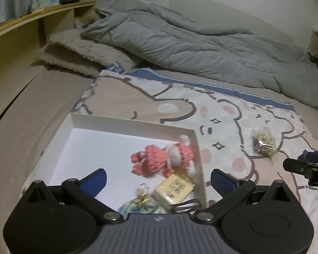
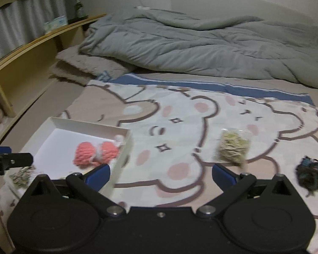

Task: Organize objects
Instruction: 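Withdraw both tools and move toward the bead bag and scrunchie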

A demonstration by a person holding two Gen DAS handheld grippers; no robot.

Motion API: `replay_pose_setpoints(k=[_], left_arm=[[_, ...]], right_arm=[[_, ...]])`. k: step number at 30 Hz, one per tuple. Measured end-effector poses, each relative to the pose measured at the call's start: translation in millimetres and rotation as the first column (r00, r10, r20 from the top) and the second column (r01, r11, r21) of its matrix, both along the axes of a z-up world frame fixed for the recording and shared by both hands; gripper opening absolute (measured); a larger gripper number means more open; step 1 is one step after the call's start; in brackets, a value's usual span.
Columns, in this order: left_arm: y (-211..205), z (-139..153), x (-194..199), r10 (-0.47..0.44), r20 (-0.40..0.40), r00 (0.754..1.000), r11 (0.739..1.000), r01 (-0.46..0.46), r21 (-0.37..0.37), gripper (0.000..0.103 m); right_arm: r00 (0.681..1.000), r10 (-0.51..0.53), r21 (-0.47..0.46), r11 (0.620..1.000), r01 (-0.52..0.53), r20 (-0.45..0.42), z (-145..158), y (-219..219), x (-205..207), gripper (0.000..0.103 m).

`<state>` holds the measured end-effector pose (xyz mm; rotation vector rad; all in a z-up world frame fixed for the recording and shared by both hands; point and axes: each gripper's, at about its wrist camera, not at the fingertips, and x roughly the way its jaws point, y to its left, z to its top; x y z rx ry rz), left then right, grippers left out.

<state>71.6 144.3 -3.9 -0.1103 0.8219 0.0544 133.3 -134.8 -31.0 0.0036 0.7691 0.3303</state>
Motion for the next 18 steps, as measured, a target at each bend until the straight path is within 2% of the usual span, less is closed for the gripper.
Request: replay_pose_setpoints(k=[9, 18], left_arm=[[-51.5, -4.6, 26.3, -0.091, 0.012, 0.996, 0.996, 0.091, -0.025, 0.103], [-102.5, -16.2, 50.9, -0.155, 0.007, 0.988, 0.987, 0.155, -0.041, 0.103]], right_arm=[[0.991, -0.134, -0.017, 0.991, 0.134, 0.001, -3.0, -68.5, 8.7, 0.103], [0.965, -0.261, -0.006, 0.965, 0.261, -0.001, -5.7, -131.0, 10.1, 0.103]])
